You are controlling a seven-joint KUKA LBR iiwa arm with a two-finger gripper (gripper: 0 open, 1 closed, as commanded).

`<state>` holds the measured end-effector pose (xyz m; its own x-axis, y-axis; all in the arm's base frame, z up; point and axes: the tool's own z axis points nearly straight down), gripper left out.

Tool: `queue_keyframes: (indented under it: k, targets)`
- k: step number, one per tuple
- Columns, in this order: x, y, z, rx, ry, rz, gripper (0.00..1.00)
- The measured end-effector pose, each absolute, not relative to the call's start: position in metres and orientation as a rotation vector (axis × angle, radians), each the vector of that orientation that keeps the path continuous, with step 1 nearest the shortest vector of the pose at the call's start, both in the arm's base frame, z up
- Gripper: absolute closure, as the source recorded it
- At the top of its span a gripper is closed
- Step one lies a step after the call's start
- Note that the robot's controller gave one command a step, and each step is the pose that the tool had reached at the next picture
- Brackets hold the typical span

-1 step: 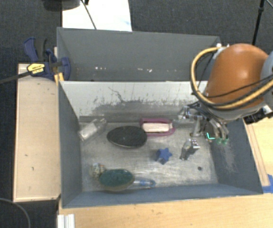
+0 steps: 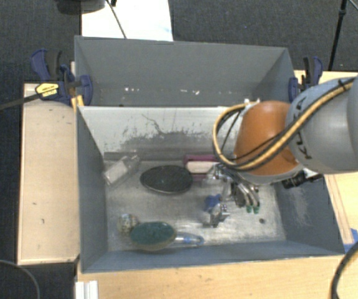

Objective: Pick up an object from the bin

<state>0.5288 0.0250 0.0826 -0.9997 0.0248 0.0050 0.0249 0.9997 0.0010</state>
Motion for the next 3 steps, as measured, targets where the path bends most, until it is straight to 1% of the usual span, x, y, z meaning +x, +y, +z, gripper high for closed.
queue_keyframes:
  k: [1, 2, 3]
  targets:
    - [0.500, 0.044, 0.074, -0.199, -3.152, -0.003, 0.00]
    - [0.521, 0.004, 0.073, -0.303, -3.135, -0.004, 0.00]
    - [0.526, -0.008, 0.102, 0.101, -3.146, 0.000, 0.00]
